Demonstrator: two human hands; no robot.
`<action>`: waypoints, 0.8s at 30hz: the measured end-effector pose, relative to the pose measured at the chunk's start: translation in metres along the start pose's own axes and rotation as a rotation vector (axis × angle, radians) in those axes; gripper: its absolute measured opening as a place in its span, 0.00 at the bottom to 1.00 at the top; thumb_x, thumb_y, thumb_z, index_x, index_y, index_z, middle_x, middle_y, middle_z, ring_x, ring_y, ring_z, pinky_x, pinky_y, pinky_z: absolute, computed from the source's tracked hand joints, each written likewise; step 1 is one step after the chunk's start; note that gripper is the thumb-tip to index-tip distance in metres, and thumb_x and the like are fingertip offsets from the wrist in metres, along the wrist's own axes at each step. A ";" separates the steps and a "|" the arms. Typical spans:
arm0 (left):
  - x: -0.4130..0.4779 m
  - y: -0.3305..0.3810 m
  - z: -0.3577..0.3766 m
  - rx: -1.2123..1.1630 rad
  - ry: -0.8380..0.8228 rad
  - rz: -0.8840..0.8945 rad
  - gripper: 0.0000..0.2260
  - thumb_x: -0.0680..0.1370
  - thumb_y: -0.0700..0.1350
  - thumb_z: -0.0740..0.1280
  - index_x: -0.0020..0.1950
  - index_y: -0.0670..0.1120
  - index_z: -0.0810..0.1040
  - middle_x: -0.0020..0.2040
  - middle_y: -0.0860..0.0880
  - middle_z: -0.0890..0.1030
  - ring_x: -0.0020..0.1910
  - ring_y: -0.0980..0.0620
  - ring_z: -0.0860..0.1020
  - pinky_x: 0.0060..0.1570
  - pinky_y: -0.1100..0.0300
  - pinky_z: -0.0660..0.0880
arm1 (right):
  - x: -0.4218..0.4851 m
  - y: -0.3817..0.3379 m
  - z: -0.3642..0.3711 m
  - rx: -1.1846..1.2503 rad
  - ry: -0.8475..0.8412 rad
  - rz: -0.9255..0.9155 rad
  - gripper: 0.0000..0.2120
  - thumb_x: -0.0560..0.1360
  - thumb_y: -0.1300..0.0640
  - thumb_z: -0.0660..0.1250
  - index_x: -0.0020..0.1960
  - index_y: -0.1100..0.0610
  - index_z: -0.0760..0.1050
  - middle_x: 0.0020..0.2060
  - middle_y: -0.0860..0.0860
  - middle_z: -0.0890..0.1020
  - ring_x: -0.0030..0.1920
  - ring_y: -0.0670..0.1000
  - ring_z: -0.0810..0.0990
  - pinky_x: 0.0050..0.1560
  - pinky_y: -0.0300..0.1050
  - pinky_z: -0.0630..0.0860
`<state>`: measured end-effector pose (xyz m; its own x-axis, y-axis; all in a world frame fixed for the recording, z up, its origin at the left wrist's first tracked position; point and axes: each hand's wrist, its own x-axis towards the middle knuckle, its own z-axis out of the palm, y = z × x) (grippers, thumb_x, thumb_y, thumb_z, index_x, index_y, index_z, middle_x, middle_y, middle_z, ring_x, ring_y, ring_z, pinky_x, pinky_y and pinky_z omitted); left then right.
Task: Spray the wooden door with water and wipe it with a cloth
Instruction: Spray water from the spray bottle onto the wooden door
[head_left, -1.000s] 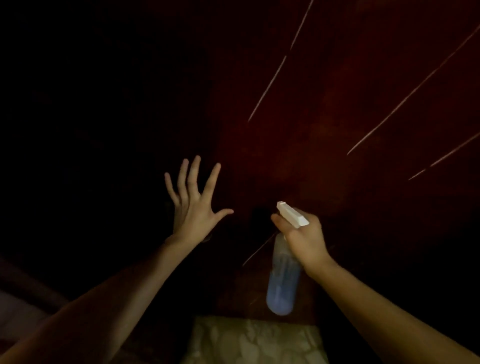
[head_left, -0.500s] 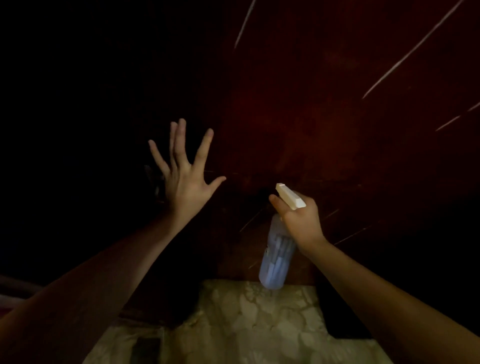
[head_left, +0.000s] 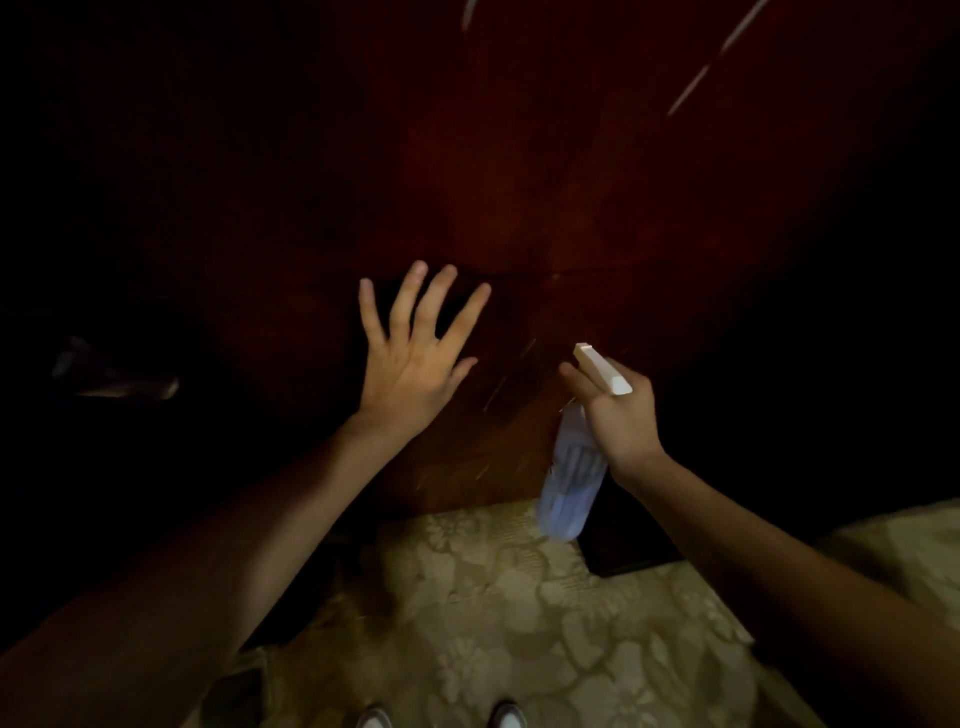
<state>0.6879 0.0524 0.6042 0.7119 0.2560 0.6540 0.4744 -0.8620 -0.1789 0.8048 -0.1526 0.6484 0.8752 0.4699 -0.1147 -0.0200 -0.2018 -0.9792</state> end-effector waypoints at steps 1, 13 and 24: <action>0.001 0.007 0.006 0.030 -0.005 0.022 0.44 0.74 0.59 0.76 0.85 0.54 0.57 0.82 0.42 0.53 0.82 0.38 0.49 0.77 0.30 0.35 | 0.005 0.002 -0.004 0.010 -0.001 -0.004 0.10 0.78 0.58 0.74 0.45 0.43 0.80 0.42 0.45 0.86 0.46 0.38 0.85 0.43 0.36 0.81; 0.002 0.014 0.027 0.148 -0.069 0.031 0.51 0.75 0.61 0.75 0.86 0.56 0.44 0.84 0.44 0.31 0.81 0.41 0.27 0.76 0.30 0.31 | 0.034 0.011 -0.001 0.062 -0.188 -0.010 0.04 0.79 0.57 0.73 0.50 0.48 0.82 0.46 0.58 0.87 0.46 0.48 0.86 0.46 0.40 0.79; -0.023 0.065 0.055 0.026 -0.104 0.112 0.49 0.78 0.51 0.74 0.86 0.54 0.41 0.85 0.44 0.39 0.84 0.43 0.32 0.78 0.33 0.31 | 0.051 0.067 -0.073 0.108 0.049 0.078 0.11 0.79 0.60 0.72 0.52 0.44 0.79 0.41 0.38 0.81 0.40 0.29 0.81 0.41 0.24 0.75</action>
<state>0.7307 0.0144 0.5374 0.8101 0.2038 0.5498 0.4014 -0.8762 -0.2666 0.8832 -0.2049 0.5897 0.8915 0.4132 -0.1857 -0.1389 -0.1408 -0.9802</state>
